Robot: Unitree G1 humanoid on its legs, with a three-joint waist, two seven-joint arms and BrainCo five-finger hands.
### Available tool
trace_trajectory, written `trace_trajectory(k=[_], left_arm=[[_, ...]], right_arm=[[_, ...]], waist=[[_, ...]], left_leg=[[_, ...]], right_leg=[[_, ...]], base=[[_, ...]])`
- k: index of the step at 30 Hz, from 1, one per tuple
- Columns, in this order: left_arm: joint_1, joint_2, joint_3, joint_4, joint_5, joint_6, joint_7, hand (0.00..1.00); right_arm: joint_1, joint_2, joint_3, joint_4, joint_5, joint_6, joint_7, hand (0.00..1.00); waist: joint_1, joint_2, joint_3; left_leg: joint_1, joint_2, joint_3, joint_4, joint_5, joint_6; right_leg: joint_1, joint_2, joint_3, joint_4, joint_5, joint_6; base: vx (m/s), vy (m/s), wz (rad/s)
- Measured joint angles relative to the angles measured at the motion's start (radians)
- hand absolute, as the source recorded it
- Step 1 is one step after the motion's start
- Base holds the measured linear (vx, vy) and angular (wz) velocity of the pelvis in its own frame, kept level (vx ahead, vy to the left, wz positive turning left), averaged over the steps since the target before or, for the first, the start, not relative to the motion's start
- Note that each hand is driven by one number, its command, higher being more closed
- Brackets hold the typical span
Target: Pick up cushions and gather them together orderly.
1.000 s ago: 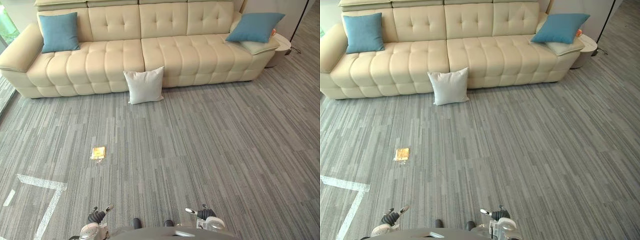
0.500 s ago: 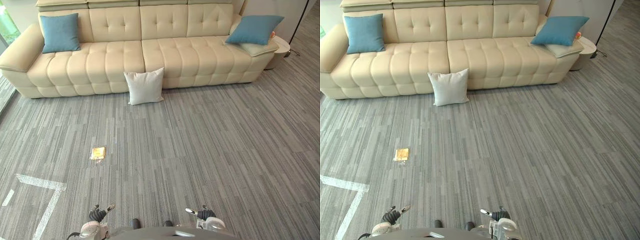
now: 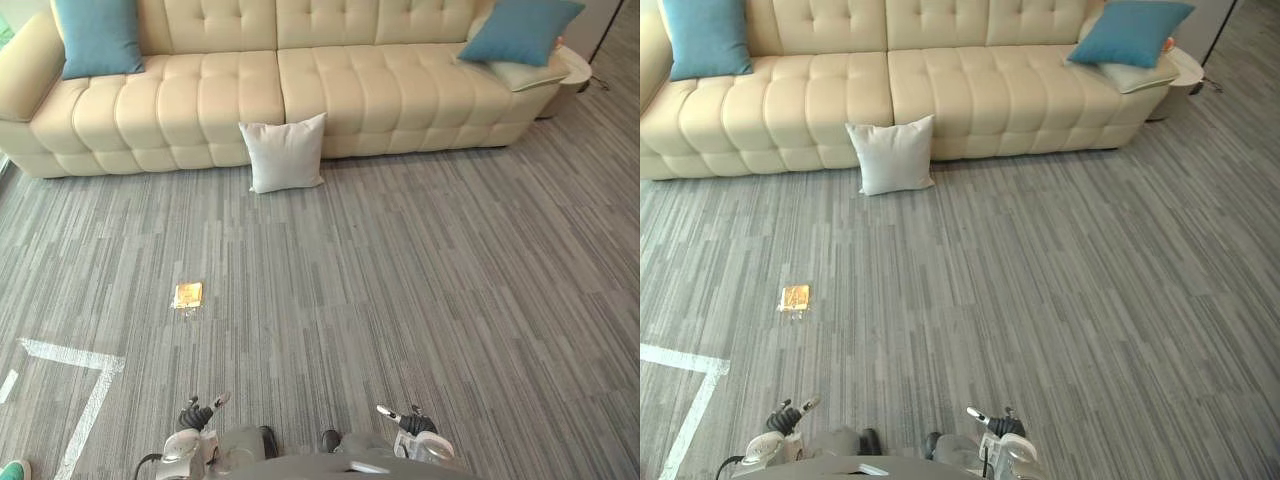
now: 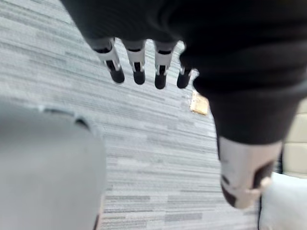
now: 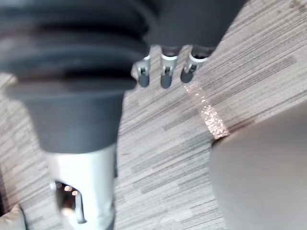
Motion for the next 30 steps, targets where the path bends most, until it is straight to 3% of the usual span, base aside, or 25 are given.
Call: trace_trajectory(k=[2, 6, 8, 9, 10, 11, 12, 14, 16, 17, 18, 19, 20, 21, 23, 26, 27, 29, 30], left_arm=[[0.001, -0.005, -0.003, -0.016, -0.018, -0.005, 0.002, 0.0], [0.001, -0.008, -0.007, -0.043, -0.035, -0.01, 0.002, 0.0], [-0.004, -0.014, -0.007, -0.056, -0.044, -0.016, 0.003, 0.0], [-0.005, -0.019, -0.005, -0.061, -0.057, -0.021, 0.003, 0.0], [-0.012, -0.023, 0.001, -0.059, -0.061, -0.024, 0.004, 0.0], [-0.02, -0.019, 0.003, -0.058, -0.061, -0.024, 0.005, 0.0], [-0.024, -0.014, 0.014, -0.056, -0.068, -0.026, 0.006, 0.0], [-0.025, -0.001, 0.02, -0.057, -0.077, -0.025, 0.005, 0.0], [-0.025, 0.005, 0.005, -0.048, -0.08, -0.022, 0.006, 0.0], [-0.025, 0.01, -0.01, -0.039, -0.081, -0.017, 0.006, 0.0], [-0.026, 0.015, -0.032, -0.028, -0.082, -0.014, 0.006, 0.0], [-0.024, 0.015, -0.039, -0.019, -0.082, -0.011, 0.006, 0.0], [-0.025, 0.013, -0.043, -0.019, -0.083, -0.01, 0.005, 0.0], [-0.026, 0.011, -0.054, -0.021, -0.094, -0.01, 0.007, 0.0], [-0.02, 0.005, -0.056, -0.02, -0.104, -0.009, 0.012, 0.0], [-0.013, -0.004, -0.059, -0.017, -0.104, -0.009, 0.026, 0.0], [-0.013, -0.005, -0.063, -0.012, -0.103, -0.009, 0.027, 0.0], [-0.019, -0.006, -0.072, 0.004, -0.101, -0.009, 0.028, 0.0], [-0.019, 0.001, -0.083, 0.023, -0.097, -0.009, 0.028, 0.0]], right_arm=[[0.006, -0.008, 0.016, -0.029, 0.031, -0.006, -0.002, 0.0], [0.014, -0.008, 0.02, -0.034, 0.039, -0.01, -0.004, 0.0], [0.013, -0.007, 0.02, -0.033, 0.039, -0.01, -0.005, 0.0], [0.012, -0.005, 0.018, -0.032, 0.039, -0.01, -0.005, 0.0], [0.011, -0.001, 0.018, -0.03, 0.039, -0.01, -0.005, 0.0], [0.005, 0.009, 0.019, -0.033, 0.038, -0.01, -0.005, 0.0], [-0.011, 0.033, 0.016, -0.033, 0.038, -0.014, -0.003, 0.0], [-0.013, 0.064, 0.02, -0.028, 0.037, -0.015, 0.001, 0.0], [-0.013, 0.064, 0.017, -0.033, 0.036, -0.019, 0.001, 0.0], [-0.013, 0.064, 0.018, -0.035, 0.035, -0.02, 0.002, 0.0], [-0.013, 0.064, 0.018, -0.037, 0.028, -0.02, 0.002, 0.0], [-0.012, 0.064, 0.019, -0.044, 0.028, -0.02, 0.003, 0.0], [-0.013, 0.062, 0.02, -0.047, 0.028, -0.021, 0.003, 0.0], [-0.012, 0.063, 0.025, -0.062, 0.028, -0.02, 0.004, 0.0], [-0.008, 0.062, 0.042, -0.091, 0.028, -0.028, 0.005, 0.0], [0.002, 0.061, 0.055, -0.155, 0.028, -0.038, 0.004, 0.0], [0.002, 0.06, 0.055, -0.162, 0.028, -0.04, 0.005, 0.0], [0.0, 0.045, 0.06, -0.157, 0.028, -0.042, 0.007, 0.0], [0.008, 0.032, 0.067, -0.15, 0.029, -0.042, 0.012, 0.0]], waist=[[0.005, 0.008, 0.01], [0.013, 0.006, 0.011], [0.029, 0.003, 0.012], [0.045, -0.003, 0.009], [0.05, -0.008, 0.007], [0.05, -0.021, 0.007], [0.054, -0.036, 0.003], [0.059, -0.069, -0.017], [0.068, -0.075, -0.021], [0.065, -0.076, -0.021], [0.066, -0.076, -0.021], [0.06, -0.067, -0.026], [0.054, -0.064, -0.023], [0.049, -0.06, -0.017], [0.046, -0.061, -0.014], [0.031, -0.049, -0.009], [0.027, -0.049, -0.008], [0.017, -0.05, -0.007], [0.005, -0.056, -0.006]], left_leg=[[-0.084, 0.053, 0.016, 0.079, -0.074, -0.001], [-0.173, 0.046, 0.014, -0.09, -0.074, -0.012], [-0.218, 0.027, 0.015, -0.249, -0.001, -0.006], [-0.219, 0.013, 0.014, -0.32, 0.118, 0.005], [-0.214, -0.007, 0.027, -0.307, 0.141, 0.054], [-0.217, -0.013, 0.039, -0.293, 0.115, 0.051], [-0.23, -0.011, 0.044, -0.242, 0.071, 0.083], [-0.228, -0.009, 0.051, -0.122, -0.034, 0.129], [-0.172, -0.019, 0.07, -0.105, -0.082, 0.141], [-0.134, -0.027, 0.072, -0.114, -0.1, 0.142], [-0.074, -0.04, 0.073, -0.139, -0.136, 0.122], [-0.01, -0.044, 0.067, -0.174, -0.169, 0.09], [0.019, -0.043, 0.065, -0.192, -0.173, 0.089], [0.075, -0.043, 0.056, -0.227, -0.185, 0.081], [0.195, -0.032, 0.044, -0.3, -0.201, 0.057], [0.329, 0.008, 0.034, -0.376, -0.22, 0.003], [0.352, 0.019, 0.024, -0.389, -0.228, -0.015], [0.417, 0.035, 0.0, -0.434, -0.242, -0.048], [0.468, 0.03, -0.043, -0.465, -0.244, -0.082]], right_leg=[[0.041, -0.006, 0.007, 0.003, -0.043, -0.009], [0.09, -0.062, 0.02, -0.038, -0.087, 0.027], [0.128, -0.106, 0.023, -0.079, -0.093, 0.044], [0.149, -0.136, 0.039, -0.099, -0.102, 0.052], [0.155, -0.152, 0.053, -0.101, -0.098, 0.047], [0.151, -0.164, 0.056, -0.098, -0.082, 0.034], [0.136, -0.175, 0.068, -0.09, -0.033, 0.041], [0.139, -0.208, 0.073, -0.018, 0.008, 0.064], [0.104, -0.222, 0.09, 0.115, 0.023, 0.09], [0.069, -0.22, 0.1, 0.21, 0.035, 0.12], [0.011, -0.221, 0.09, 0.36, 0.107, 0.145], [-0.052, -0.223, 0.091, 0.508, 0.246, 0.198], [-0.081, -0.226, 0.089, 0.583, 0.318, 0.195], [-0.163, -0.23, 0.062, 0.742, 0.289, 0.174], [-0.288, -0.22, -0.023, 0.909, 0.129, 0.111], [-0.449, -0.203, -0.136, 0.854, 0.0, 0.092], [-0.488, -0.204, -0.158, 0.797, -0.011, 0.093], [-0.529, -0.182, -0.182, 0.515, 0.02, 0.083], [-0.5, -0.163, -0.175, 0.351, 0.148, 0.019]], base=[[0.26, 0.066, 0.0], [0.29, 0.144, -0.09], [0.52, 0.333, -0.18], [0.56, 0.365, -0.34], [0.45, 0.293, -0.29], [0.46, 0.266, -0.22], [0.68, 0.399, -0.17], [0.68, 0.384, -0.2], [0.44, 0.188, -0.38], [0.51, 0.169, -0.53], [0.37, 0.094, -0.43], [0.43, 0.071, -0.27], [0.42, 0.026, -0.07], [0.34, -0.037, 0.03], [0.33, -0.107, 0.05], [0.43, -0.21, 0.16], [0.56, -0.373, 0.43], [0.52, -0.354, 0.56], [0.56, -0.279, 0.48]])
